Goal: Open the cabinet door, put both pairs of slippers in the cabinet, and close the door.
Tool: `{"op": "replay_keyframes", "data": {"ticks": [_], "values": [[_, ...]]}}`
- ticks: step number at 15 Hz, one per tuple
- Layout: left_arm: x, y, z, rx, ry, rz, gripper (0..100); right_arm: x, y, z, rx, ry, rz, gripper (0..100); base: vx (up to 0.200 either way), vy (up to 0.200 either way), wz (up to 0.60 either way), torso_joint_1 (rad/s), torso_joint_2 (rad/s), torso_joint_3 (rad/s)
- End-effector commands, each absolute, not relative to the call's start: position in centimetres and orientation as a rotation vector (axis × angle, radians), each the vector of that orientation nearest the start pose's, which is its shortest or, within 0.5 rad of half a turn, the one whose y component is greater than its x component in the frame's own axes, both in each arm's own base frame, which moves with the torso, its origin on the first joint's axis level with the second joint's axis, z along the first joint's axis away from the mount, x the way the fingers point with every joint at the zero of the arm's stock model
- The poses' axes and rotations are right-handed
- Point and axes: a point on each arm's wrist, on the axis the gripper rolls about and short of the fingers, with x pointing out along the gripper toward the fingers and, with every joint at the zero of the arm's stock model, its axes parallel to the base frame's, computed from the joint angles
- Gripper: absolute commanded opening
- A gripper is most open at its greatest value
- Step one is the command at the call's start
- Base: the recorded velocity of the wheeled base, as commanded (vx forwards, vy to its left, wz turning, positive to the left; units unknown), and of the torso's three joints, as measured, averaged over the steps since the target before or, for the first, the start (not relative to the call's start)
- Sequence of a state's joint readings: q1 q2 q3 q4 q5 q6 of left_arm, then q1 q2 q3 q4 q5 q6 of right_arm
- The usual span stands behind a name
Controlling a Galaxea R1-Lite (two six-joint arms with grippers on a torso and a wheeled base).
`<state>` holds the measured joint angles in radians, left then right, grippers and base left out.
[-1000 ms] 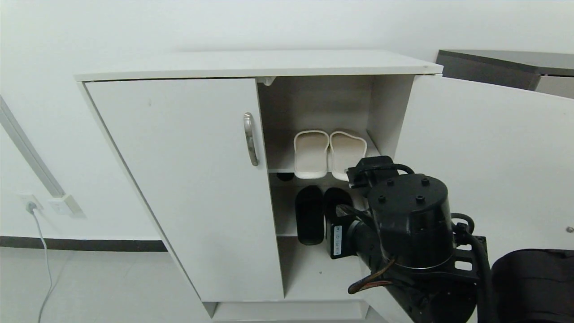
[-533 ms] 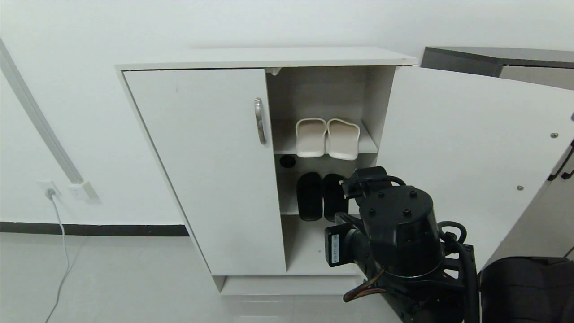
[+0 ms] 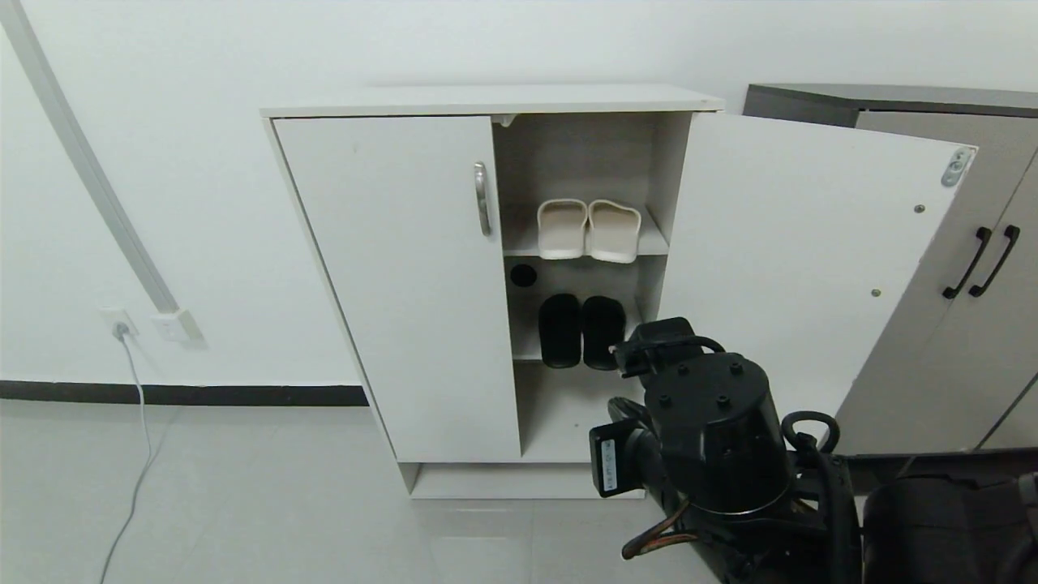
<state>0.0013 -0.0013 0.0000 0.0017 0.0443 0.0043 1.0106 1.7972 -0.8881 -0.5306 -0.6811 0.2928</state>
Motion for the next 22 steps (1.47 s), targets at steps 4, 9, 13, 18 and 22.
{"op": "replay_keyframes", "data": {"ticks": [4, 9, 13, 18, 22], "values": [[-2.28, 0.1, 7.53, 0.005, 0.002, 0.046, 0, 18.5, 26.76, 15.99, -0.009, 0.307, 0.281, 0, 0.0, 0.0, 0.0, 0.0, 0.0, 0.0], [-2.28, 0.1, 7.53, 0.005, 0.002, 0.046, 0, 18.63, 26.67, 15.9, -0.009, 0.309, 0.276, 0, 0.0, 0.0, 0.0, 0.0, 0.0, 0.0], [-2.28, 0.1, 7.53, 0.005, 0.002, 0.046, 0, 18.87, 26.51, 15.7, -0.014, 0.315, 0.267, 0, 0.0, 0.0, 0.0, 0.004, -0.08, -0.093], [-2.28, 0.09, 7.53, 0.005, 0.002, 0.044, 0, 18.99, 26.59, 15.4, -0.023, 0.32, 0.263, 0, 0.0, 0.0, 0.0, 0.027, -0.38, -0.354], [-2.28, 0.1, 7.53, 0.005, 0.002, 0.046, 0, 19.41, 26.4, 15.38, -0.021, 0.32, 0.25, 0, 0.0, 0.0, 0.0, 0.095, -0.46, -0.354]]}}
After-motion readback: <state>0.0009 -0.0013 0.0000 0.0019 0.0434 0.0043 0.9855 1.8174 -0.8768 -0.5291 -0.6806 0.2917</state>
